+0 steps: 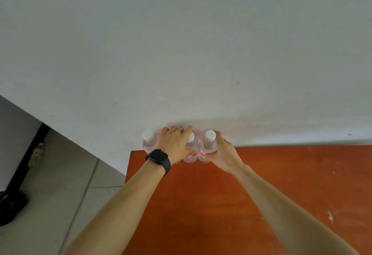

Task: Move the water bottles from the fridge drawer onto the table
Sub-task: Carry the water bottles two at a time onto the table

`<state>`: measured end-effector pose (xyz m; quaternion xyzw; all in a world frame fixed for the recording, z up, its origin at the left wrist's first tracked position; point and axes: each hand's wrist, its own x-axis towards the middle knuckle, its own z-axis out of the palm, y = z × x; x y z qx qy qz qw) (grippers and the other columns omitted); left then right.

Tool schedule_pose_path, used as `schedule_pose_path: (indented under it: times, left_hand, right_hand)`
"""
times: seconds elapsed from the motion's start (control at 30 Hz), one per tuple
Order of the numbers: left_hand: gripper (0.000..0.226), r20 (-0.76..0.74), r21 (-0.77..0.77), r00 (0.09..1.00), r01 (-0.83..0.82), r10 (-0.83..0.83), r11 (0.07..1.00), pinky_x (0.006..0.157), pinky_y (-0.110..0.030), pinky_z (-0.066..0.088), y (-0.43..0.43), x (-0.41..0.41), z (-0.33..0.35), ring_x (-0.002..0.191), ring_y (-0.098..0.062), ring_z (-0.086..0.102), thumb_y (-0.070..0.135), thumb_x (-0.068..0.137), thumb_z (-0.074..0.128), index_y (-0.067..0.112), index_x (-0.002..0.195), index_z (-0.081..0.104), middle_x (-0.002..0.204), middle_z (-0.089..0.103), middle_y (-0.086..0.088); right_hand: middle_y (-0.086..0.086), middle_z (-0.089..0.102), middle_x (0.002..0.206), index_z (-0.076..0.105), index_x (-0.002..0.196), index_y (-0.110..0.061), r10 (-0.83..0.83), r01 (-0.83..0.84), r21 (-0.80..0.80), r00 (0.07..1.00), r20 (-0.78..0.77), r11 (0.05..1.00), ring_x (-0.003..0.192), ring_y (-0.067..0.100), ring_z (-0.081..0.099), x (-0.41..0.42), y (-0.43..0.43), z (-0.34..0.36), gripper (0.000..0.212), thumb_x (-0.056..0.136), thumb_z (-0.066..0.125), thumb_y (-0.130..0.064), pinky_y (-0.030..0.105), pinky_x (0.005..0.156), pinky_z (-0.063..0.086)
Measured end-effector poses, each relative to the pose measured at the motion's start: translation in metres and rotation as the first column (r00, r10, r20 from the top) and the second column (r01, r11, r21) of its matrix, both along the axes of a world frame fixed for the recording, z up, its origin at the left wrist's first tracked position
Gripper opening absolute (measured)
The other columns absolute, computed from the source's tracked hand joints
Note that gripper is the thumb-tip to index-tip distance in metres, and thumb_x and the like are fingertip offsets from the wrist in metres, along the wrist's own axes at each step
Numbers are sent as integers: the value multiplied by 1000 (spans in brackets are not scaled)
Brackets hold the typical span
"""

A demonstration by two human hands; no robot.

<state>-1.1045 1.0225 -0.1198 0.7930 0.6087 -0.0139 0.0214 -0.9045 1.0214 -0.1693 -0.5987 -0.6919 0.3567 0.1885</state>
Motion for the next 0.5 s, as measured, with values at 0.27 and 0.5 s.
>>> schedule_pose_path:
  times: [0.27, 0.5]
  left_hand:
    - [69, -19, 3, 999, 46, -46, 999, 103, -38, 39, -2, -2, 6, 122, -24, 55, 53, 87, 66, 26, 143, 37, 131, 61, -1]
    - [55, 36, 30, 997, 66, -67, 997, 112, -40, 33, -28, 23, 34, 137, -23, 43, 35, 96, 56, 24, 146, 39, 149, 48, -1]
  right_hand:
    - [-2, 62, 126, 35, 139, -25, -14, 14, -18, 1000, 26, 1000, 109, 20, 63, 3, -4, 5, 83, 74, 87, -29, 28, 82, 52]
    - [6, 49, 148, 31, 148, -27, -68, 69, -41, 997, 33, 997, 128, 23, 54, 35, -41, 35, 80, 84, 78, -32, 33, 98, 49]
